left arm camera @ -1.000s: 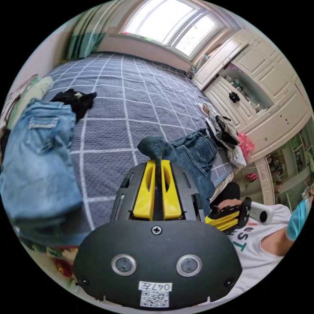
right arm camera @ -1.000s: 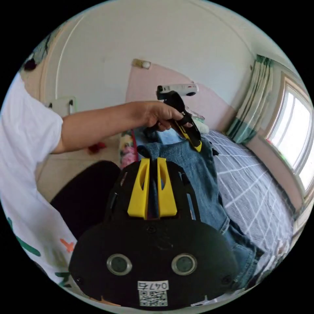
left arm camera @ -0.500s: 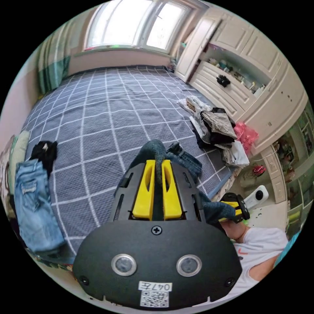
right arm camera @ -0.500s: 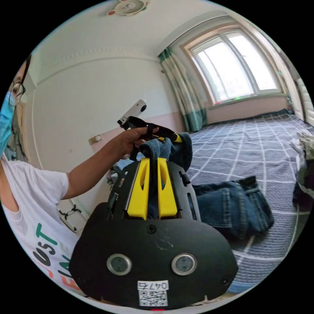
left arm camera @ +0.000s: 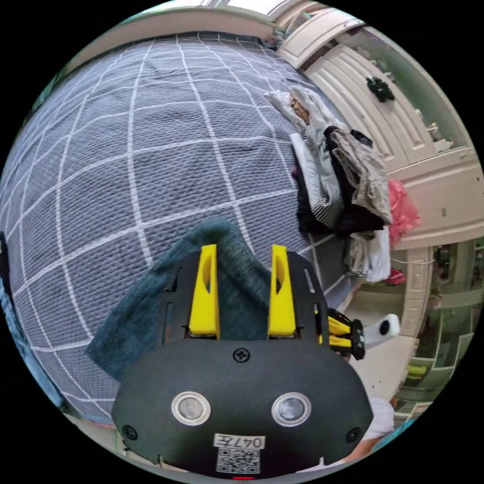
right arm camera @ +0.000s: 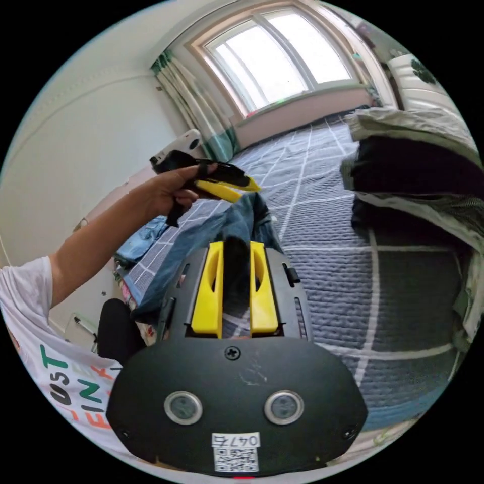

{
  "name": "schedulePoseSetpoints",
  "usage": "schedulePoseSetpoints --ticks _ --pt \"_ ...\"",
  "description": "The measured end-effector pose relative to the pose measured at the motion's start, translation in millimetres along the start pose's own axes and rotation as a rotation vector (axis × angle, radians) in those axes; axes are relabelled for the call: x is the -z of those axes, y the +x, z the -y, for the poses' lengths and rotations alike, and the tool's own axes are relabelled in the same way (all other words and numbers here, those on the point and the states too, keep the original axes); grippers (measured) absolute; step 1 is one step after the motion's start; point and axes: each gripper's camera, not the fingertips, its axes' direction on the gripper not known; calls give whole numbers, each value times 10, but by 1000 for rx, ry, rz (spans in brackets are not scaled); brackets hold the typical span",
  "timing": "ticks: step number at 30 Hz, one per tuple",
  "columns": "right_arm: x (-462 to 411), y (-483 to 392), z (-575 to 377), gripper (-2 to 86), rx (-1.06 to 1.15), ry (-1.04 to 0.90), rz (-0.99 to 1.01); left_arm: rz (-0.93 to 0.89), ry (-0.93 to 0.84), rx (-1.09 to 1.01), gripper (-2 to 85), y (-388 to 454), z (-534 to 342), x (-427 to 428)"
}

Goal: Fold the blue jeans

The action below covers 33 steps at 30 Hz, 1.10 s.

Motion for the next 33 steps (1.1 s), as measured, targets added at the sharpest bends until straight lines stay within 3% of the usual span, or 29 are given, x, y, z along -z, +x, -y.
schedulePoseSetpoints --ticks 3,7,9,12,17,21,24,28,31,33 --pt "237 126 -75 21 -44 102 -125 -72 16 -91 158 113 -50 167" --pt "439 -160 9 7 118 187 -255 44 118 -270 76 314 -332 466" --pt "293 -382 71 4 247 138 -284 84 182 -432 7 445 -508 461" --pt "-142 -601 99 -1 391 -57 -351 56 122 -552 -4 545 -487 117" --pt "-495 -431 38 -6 381 -185 -484 217 36 -524 -8 405 -207 -550" --pt "-637 -274 73 -7 317 -251 -442 125 -15 -420 -8 157 -114 -901" --pt "-605 -281 105 -7 324 -261 -424 87 19 -442 -8 157 -214 -678" --pt "-326 -510 106 -7 398 -132 -478 118 131 -449 -8 83 -649 -98" --pt "-410 -560 87 -6 427 -219 -413 230 60 -479 -9 -34 -980 -101" --pt "-505 -553 51 -6 424 -252 -405 388 -106 -450 -9 -237 -1043 -485"
